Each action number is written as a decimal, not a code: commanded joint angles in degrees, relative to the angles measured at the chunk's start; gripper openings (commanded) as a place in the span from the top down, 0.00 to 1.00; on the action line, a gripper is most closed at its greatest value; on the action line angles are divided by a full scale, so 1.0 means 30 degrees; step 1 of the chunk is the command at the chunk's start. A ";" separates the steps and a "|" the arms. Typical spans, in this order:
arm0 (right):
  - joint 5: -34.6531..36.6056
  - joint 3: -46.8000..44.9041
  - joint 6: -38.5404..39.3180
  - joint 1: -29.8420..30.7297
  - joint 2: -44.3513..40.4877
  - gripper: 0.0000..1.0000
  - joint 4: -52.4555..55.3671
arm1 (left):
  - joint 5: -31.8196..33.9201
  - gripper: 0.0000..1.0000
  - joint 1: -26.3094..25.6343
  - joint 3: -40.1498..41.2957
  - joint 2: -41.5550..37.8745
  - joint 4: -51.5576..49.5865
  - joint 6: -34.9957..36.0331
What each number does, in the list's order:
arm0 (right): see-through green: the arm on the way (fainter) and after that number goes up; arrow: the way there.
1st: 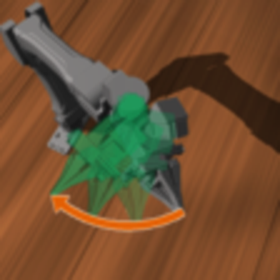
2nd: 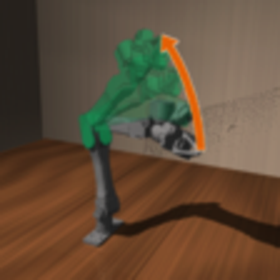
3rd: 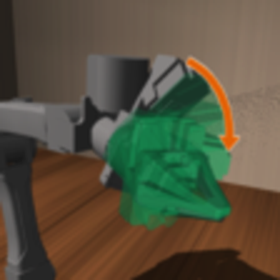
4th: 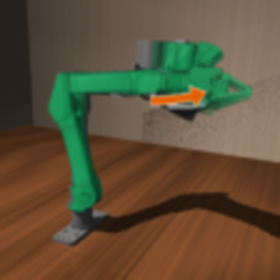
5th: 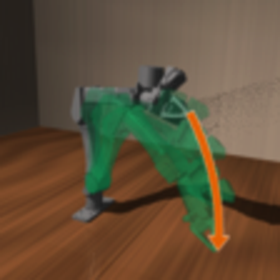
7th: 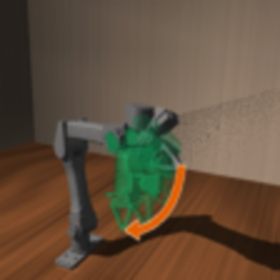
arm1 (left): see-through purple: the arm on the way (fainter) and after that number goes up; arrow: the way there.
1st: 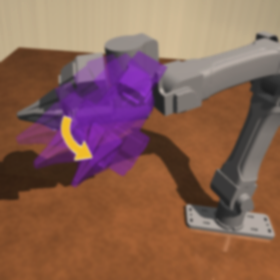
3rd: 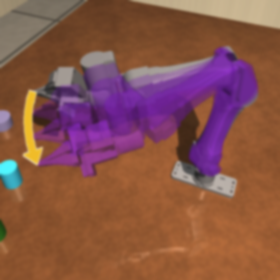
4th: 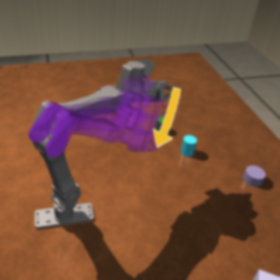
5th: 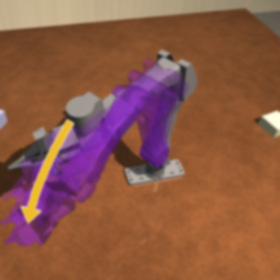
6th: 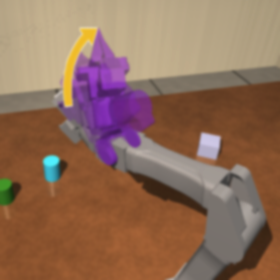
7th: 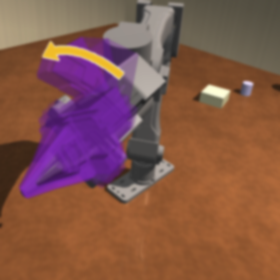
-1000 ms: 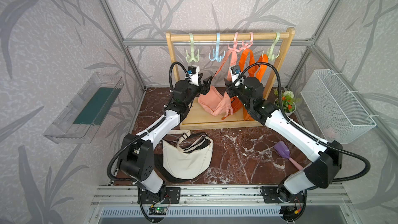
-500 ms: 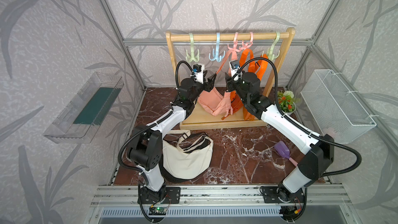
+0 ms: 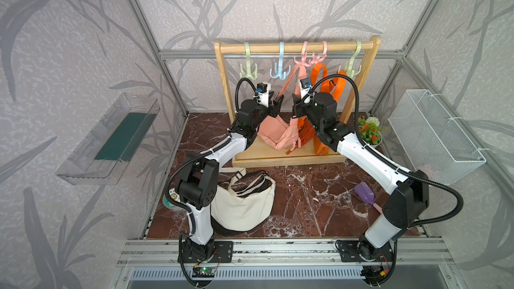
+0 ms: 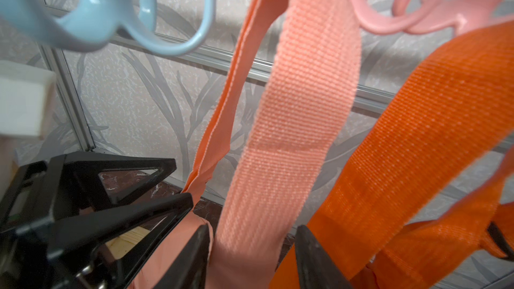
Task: Take the bag off the hook
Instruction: Pick up the bag from the hook.
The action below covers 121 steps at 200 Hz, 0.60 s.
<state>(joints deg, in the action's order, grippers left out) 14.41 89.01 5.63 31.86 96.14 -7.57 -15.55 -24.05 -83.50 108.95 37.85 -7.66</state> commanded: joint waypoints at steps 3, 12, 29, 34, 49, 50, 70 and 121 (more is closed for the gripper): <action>-0.1488 -0.0481 -0.0785 -0.0260 0.0181 0.46 -0.1296 | -0.0051 0.47 -0.0081 -0.0924 0.0433 0.0713 0.0574; -0.1911 -0.0713 -0.1064 -0.0356 0.0182 0.46 -0.1594 | 0.0009 0.52 -0.0072 -0.1087 0.0615 0.0777 0.0630; -0.2138 -0.0813 -0.1306 -0.0479 0.0290 0.50 -0.1789 | 0.0085 0.61 -0.0090 -0.1365 0.0877 0.0825 0.0753; -0.2139 -0.0783 -0.1293 -0.0515 0.0326 0.53 -0.1770 | 0.0072 0.65 -0.0071 -0.1452 0.0934 0.0832 0.0795; -0.2082 -0.0836 -0.1369 -0.0606 0.0356 0.59 -0.1749 | 0.0169 0.76 -0.0093 -0.1676 0.1078 0.0863 0.0838; -0.2081 -0.0839 -0.1388 -0.0617 0.0356 0.59 -0.1751 | 0.0186 0.77 -0.0095 -0.1672 0.1087 0.0877 0.0832; -0.2404 -0.1145 -0.1980 -0.0812 0.0270 0.66 -0.2004 | 0.0395 0.88 -0.0078 -0.1777 0.1199 0.0987 0.0817; -0.2273 -0.1538 -0.2314 -0.0937 0.0074 0.75 -0.2226 | 0.0282 1.00 -0.0093 -0.1828 0.1108 0.1053 0.0683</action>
<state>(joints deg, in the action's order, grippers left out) 7.81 85.19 -0.08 29.36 96.84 -12.60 -14.63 -24.08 -87.22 111.77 38.79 -6.02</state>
